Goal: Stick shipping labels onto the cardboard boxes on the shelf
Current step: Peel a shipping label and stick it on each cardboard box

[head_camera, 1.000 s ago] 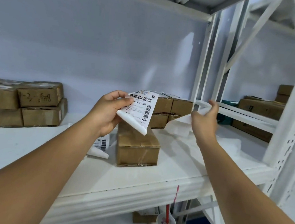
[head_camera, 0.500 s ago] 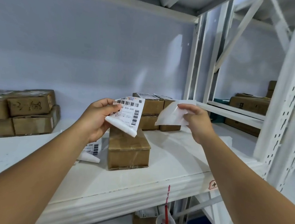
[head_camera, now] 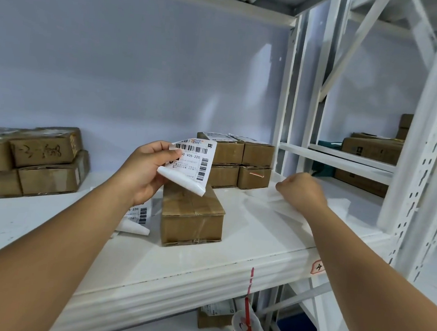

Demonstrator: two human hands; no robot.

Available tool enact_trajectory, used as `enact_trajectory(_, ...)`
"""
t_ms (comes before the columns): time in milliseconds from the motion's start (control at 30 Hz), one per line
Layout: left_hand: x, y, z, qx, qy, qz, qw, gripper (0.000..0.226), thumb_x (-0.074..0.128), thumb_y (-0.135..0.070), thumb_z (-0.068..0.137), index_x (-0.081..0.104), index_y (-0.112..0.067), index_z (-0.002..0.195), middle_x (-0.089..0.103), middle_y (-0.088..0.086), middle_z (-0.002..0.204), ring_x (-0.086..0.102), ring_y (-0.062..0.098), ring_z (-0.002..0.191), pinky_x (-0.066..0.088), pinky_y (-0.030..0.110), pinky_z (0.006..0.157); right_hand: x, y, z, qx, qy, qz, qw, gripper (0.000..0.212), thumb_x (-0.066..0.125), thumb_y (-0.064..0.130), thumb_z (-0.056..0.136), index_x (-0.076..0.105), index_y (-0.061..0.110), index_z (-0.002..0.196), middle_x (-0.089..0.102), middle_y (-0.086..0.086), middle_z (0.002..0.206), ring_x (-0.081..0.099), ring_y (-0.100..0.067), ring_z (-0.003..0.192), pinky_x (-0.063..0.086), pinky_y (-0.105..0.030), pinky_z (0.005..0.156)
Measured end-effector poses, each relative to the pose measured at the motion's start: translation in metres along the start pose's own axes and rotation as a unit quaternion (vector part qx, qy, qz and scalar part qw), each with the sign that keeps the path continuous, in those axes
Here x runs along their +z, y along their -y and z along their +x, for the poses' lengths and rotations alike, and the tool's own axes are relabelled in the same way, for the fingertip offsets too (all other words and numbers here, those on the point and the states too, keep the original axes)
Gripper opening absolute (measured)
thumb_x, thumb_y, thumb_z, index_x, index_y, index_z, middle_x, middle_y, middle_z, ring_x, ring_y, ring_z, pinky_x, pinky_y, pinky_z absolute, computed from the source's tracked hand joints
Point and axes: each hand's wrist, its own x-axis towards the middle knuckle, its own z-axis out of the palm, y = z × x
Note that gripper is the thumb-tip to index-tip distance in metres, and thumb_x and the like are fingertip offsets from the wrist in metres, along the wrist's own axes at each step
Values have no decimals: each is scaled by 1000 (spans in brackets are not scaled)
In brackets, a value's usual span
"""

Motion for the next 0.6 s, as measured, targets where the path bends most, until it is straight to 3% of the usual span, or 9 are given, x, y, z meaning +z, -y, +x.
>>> enact_trajectory(100,0,0,-1,-4,1,-1,1000,13,54,-2,91,57,-10,81,72,0,71,70,12,66,56,22,60,1,-2,-2,7,-42,-69,997,30,52,35,89,63,13,106,48,-17,125,44,-34,115,40,-37,85)
enact_trajectory(233,0,0,-1,-8,1,4,1000,11,54,-2,91,57,-9,83,71,3,76,69,13,69,56,20,58,0,-7,-7,25,-81,-162,983,31,55,31,87,61,13,112,39,-18,133,36,-35,122,32,-41,100)
enact_trajectory(467,0,1,-1,-11,-4,10,1000,12,54,-1,90,57,-9,82,69,5,79,69,12,65,56,19,56,-5,-2,-19,-13,-130,-249,960,8,51,12,82,50,16,89,31,-9,105,31,-32,107,26,-39,91)
enact_trajectory(600,-1,2,0,-17,-9,19,1000,10,54,-2,90,57,-9,85,68,7,87,67,15,74,56,19,56,-1,14,-19,-51,-88,-127,987,17,45,14,88,59,18,98,51,-11,113,43,-32,111,32,-40,90)
